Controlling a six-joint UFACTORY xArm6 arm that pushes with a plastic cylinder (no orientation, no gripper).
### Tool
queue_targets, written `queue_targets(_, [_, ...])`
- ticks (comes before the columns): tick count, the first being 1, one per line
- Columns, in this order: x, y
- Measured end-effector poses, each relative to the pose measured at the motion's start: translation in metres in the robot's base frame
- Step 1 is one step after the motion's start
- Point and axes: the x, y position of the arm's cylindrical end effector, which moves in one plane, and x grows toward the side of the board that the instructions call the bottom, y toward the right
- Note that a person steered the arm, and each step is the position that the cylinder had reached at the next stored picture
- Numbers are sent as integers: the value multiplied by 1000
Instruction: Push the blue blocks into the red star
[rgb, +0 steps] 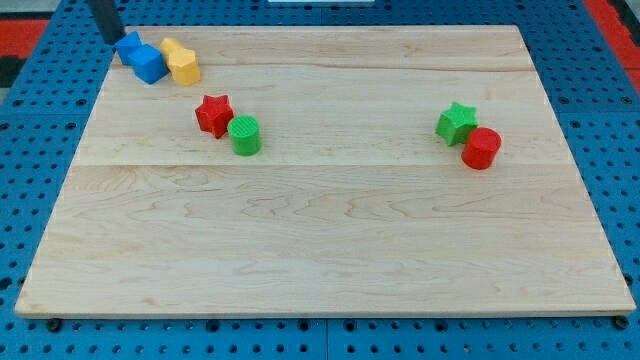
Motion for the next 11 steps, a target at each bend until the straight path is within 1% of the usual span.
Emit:
queue_targets(1, [40, 43])
queue_targets(2, [68, 60])
queue_targets(4, [77, 66])
queue_targets(7, [100, 174])
queue_targets(8, [95, 183])
queue_targets(9, [88, 212])
queue_targets(10, [91, 240])
queue_targets(11, [102, 238])
